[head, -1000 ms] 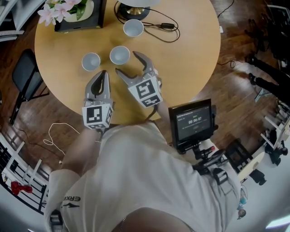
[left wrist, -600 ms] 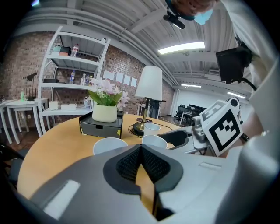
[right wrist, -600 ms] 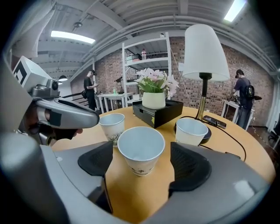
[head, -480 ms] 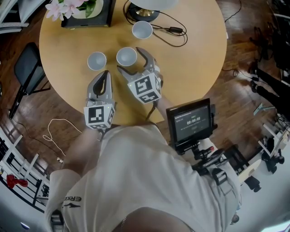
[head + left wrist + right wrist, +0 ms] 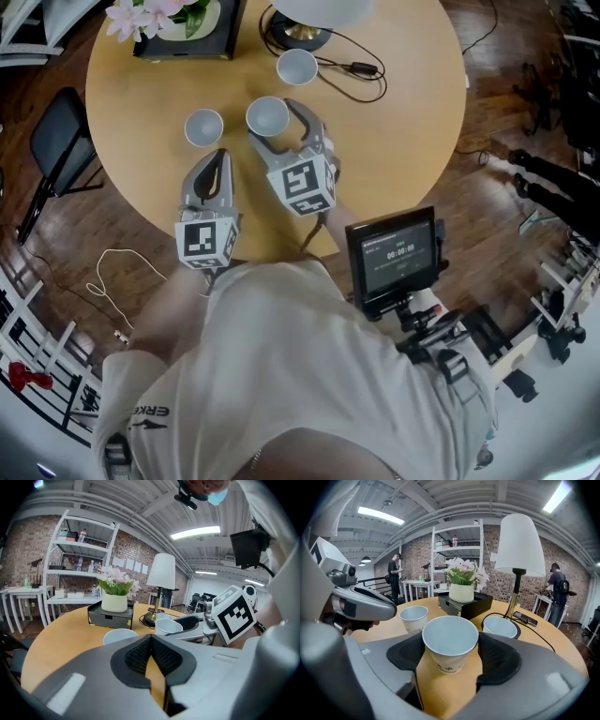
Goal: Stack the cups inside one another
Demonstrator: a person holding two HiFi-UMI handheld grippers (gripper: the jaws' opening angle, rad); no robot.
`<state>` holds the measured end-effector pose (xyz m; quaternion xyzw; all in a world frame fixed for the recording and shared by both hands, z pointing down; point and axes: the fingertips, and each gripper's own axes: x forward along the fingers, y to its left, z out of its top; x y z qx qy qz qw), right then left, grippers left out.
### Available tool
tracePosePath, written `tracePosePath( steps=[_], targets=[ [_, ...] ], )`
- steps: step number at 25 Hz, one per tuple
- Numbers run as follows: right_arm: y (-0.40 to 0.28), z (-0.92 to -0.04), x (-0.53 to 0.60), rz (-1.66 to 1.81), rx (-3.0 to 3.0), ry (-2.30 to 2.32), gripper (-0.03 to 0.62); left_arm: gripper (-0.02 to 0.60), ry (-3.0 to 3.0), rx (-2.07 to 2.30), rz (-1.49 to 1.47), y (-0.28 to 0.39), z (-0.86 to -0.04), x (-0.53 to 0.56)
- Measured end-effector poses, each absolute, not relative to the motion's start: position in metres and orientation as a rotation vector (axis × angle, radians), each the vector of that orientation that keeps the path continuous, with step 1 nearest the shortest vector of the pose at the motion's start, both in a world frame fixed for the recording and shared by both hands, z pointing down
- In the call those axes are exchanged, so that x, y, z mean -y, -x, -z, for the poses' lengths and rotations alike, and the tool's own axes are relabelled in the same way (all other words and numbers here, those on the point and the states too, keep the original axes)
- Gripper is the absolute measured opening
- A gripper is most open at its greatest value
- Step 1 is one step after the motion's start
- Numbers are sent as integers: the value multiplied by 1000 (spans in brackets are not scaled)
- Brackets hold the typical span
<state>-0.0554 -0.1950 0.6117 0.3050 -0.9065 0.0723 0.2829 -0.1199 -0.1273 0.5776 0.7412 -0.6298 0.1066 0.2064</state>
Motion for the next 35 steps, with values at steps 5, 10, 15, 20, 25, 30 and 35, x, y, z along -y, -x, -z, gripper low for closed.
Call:
tracePosePath(
  steps=[5, 10, 15, 20, 25, 30, 35],
  targets=[
    [56, -600, 205, -170, 2444, -856, 365, 2, -2081, 1754, -277, 122, -578, 133],
    [60, -573, 216, -133, 2477, -902, 364, 2, -2098, 1770, -243, 126, -570, 137],
    [61, -510, 208, -61, 2545, -949, 364, 2, -2126, 1813, -195, 125, -532, 122],
    [73, -457, 200, 16, 2616, -979, 362, 2, -2146, 1857, -145, 132, -507, 109],
    [90, -420, 180, 78, 2675, -966, 360, 2, -2152, 1911, -97, 144, -483, 90],
    [107, -399, 163, 104, 2719, -947, 359, 2, -2137, 1978, -68, 164, -466, 70],
    [127, -396, 148, 115, 2741, -912, 359, 2, -2103, 2033, -61, 186, -463, 49]
  ],
)
